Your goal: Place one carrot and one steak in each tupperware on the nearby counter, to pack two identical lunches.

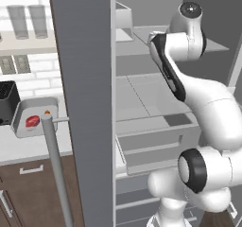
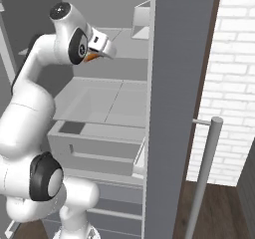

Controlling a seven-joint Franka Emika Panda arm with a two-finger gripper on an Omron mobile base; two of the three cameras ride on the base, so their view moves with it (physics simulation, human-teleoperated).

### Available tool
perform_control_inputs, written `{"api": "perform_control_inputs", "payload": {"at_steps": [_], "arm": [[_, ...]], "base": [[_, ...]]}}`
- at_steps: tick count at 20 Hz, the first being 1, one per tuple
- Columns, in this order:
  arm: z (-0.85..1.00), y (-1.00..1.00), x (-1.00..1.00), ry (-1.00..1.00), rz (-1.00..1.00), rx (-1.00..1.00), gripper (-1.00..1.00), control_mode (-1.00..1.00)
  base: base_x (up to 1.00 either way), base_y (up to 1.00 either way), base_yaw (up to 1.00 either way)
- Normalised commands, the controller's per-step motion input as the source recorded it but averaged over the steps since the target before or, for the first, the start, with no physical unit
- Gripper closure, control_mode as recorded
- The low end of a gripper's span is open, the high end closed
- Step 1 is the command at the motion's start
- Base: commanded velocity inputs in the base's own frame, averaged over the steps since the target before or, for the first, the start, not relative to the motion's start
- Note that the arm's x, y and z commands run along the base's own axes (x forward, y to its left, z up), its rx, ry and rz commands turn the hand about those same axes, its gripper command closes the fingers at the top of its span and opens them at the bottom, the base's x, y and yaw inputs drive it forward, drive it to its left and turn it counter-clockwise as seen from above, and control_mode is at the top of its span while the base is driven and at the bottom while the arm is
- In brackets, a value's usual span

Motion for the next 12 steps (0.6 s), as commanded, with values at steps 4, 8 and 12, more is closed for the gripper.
{"api": "perform_control_inputs", "payload": {"at_steps": [4,8,12], "arm": [[0.0,0.0,-1.0,-0.05,0.0,0.02,1.0,-1.0],[0.0,0.0,-1.0,0.0,0.01,0.0,1.0,-1.0],[-0.17,0.0,-1.0,0.02,0.06,0.0,1.0,-1.0]], "base": [[0.0,0.0,0.0],[0.0,0.0,0.0],[0.0,0.0,0.0]]}}
